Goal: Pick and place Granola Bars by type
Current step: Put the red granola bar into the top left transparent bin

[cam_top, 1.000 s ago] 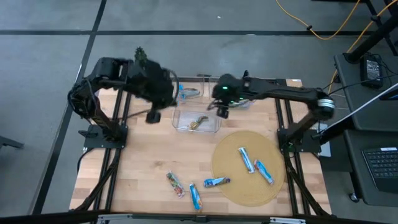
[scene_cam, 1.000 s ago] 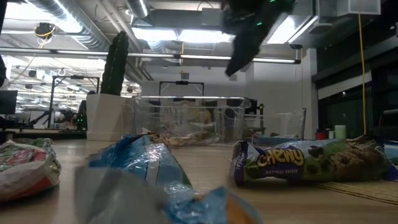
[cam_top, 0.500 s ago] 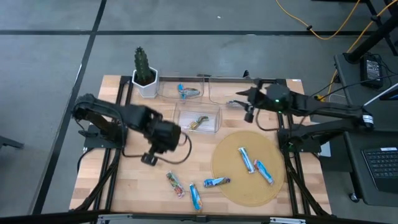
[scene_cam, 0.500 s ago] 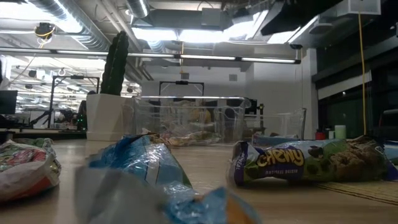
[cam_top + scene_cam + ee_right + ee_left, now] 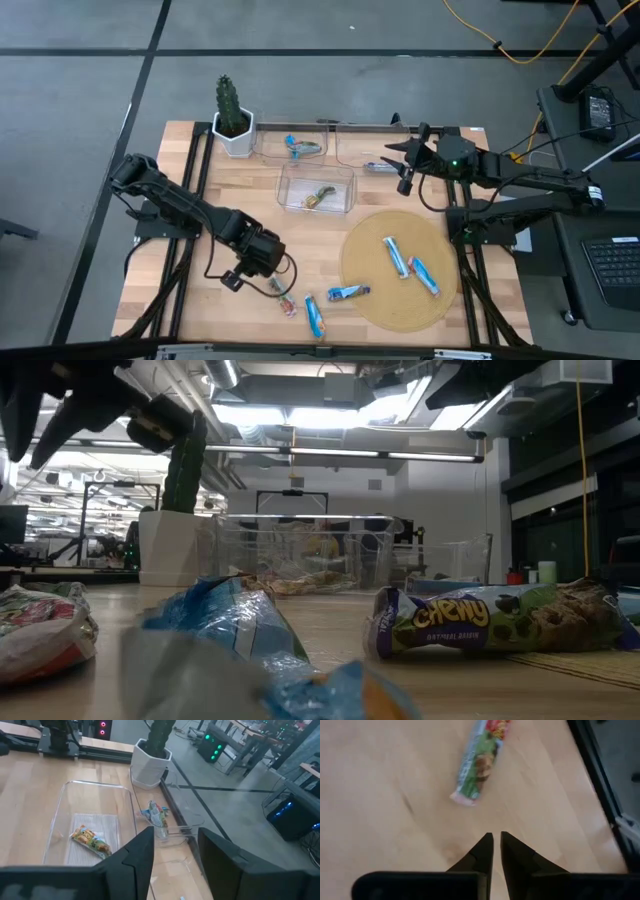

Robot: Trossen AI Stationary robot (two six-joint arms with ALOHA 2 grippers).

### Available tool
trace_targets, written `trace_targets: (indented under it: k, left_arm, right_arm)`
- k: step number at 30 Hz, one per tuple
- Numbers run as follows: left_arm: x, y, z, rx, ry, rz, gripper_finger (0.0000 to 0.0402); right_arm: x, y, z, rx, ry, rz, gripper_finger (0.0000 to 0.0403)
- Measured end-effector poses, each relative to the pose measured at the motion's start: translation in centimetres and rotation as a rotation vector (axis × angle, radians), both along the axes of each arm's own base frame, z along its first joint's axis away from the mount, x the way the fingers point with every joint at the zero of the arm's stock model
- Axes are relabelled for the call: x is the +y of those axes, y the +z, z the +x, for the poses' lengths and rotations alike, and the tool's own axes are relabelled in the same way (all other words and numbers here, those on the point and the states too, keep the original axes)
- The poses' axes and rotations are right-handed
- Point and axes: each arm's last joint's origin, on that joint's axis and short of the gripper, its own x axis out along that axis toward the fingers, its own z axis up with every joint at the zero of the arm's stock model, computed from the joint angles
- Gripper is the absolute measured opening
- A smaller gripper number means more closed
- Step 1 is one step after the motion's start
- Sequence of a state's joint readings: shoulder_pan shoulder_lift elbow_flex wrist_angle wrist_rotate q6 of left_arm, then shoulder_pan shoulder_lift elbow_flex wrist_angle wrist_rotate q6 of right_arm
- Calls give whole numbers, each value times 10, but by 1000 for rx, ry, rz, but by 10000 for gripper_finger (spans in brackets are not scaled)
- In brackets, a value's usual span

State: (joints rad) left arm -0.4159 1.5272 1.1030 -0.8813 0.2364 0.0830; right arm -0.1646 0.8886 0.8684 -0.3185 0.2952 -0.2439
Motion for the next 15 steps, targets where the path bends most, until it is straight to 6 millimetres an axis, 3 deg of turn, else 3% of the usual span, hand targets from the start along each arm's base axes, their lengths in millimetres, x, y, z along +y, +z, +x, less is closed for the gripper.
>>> trace_targets:
  k: [3,7,15]
  left_arm:
    - [-3,-7,1,-57,-82,13,33]
    - [-5,-16,6,-67,-68,19,54]
    - [-7,-21,11,-90,-57,37,155]
  right_arm:
    - [0,0,0,1,1,-2,155]
    - [0,0,0,2,1,-3,155]
    - [0,0,0,4,0,3,155]
